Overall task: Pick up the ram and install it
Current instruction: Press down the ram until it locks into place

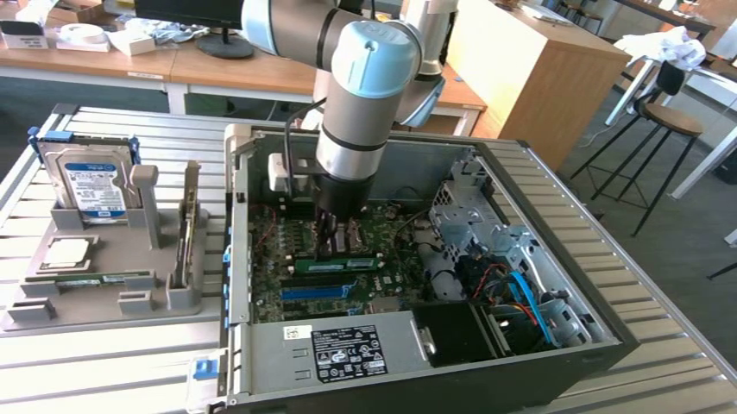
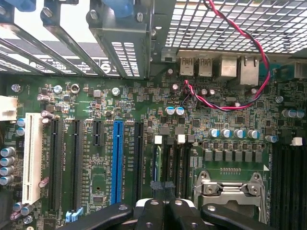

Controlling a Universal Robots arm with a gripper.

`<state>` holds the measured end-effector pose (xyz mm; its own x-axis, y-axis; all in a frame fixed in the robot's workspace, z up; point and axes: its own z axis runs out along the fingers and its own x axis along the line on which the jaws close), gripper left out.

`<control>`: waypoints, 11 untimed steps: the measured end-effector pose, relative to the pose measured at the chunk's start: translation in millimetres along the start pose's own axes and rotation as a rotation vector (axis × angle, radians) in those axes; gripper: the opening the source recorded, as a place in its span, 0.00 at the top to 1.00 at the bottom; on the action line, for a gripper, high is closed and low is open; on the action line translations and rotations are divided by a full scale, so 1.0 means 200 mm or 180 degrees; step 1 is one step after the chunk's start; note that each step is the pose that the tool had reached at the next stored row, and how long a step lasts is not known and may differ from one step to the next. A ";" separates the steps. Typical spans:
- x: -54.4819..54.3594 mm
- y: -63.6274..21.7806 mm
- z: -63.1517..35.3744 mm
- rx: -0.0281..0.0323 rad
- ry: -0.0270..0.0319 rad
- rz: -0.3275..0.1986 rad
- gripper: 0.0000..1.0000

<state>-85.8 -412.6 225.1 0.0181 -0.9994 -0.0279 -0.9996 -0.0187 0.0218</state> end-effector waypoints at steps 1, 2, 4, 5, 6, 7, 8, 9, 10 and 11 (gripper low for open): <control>0.00 0.000 0.001 0.0000 0.0000 0.0000 0.90; 0.00 0.000 0.002 0.0000 0.0000 0.0000 0.90; 0.00 0.000 0.003 0.0000 0.0001 0.0000 0.90; 0.00 0.000 0.003 -0.0001 0.0001 0.0000 0.90; 0.00 0.000 0.004 0.0000 0.0000 0.0000 0.90; 0.00 0.000 0.004 0.0000 0.0000 0.0000 0.90; 0.00 0.000 0.004 0.0000 0.0000 0.0000 0.90; 0.00 0.000 0.004 0.0000 0.0000 0.0000 0.90; 0.00 0.000 0.004 0.0000 0.0000 0.0000 0.90; 0.00 0.000 0.004 0.0000 0.0000 0.0000 0.90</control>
<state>-85.8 -412.6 224.3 0.0181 -0.9994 -0.0280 -0.9996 -0.0187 0.0218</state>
